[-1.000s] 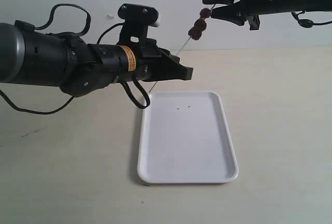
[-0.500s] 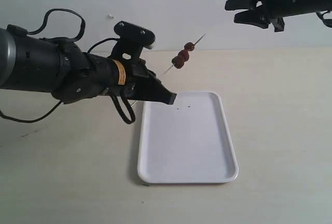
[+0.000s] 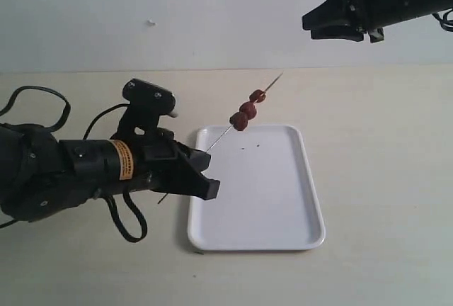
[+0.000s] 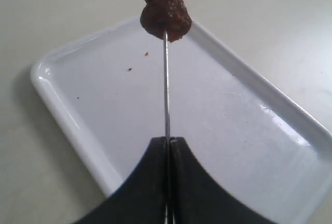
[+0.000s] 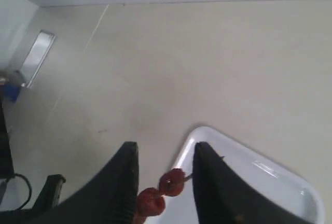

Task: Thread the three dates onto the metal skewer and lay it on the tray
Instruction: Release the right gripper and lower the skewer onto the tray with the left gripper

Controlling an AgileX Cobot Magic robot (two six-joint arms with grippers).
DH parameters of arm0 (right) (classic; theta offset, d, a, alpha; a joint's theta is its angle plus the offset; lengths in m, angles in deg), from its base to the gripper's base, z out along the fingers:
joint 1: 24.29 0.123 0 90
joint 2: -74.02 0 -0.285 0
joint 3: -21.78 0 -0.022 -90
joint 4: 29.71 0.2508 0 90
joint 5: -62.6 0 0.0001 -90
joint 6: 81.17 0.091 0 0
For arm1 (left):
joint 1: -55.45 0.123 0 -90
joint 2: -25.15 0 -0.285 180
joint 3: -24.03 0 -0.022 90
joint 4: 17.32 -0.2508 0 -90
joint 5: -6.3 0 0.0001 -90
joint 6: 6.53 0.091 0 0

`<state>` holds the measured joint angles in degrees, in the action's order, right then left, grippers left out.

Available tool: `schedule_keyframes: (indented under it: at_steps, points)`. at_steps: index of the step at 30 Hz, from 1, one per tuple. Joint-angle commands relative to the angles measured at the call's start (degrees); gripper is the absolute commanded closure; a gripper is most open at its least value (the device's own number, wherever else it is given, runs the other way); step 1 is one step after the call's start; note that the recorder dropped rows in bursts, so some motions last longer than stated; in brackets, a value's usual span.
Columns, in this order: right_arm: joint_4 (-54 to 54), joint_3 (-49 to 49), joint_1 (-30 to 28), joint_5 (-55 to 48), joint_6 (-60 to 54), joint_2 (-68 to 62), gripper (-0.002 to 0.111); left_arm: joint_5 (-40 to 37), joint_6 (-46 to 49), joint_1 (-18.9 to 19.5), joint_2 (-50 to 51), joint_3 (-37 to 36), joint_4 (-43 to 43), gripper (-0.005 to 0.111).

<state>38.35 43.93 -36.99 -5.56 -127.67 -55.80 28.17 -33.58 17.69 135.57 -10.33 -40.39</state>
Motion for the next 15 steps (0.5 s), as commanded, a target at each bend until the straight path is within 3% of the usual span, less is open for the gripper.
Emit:
schedule_keyframes:
  at_steps: [1,6,15]
  points:
    - [0.45,-0.1,0.75,-1.8,-1.42,2.59,0.088,0.5,0.01,-0.11,1.1,-0.32,0.85,0.107]
    - [0.36,-0.1,1.08,-1.8,-1.42,5.38,0.1,2.98,-1.97,-0.11,5.12,-0.32,0.85,0.107]
    - [-0.87,-0.1,2.62,-1.8,-4.74,10.04,0.101,4.16,-4.71,-0.11,7.08,-0.06,0.85,0.107]
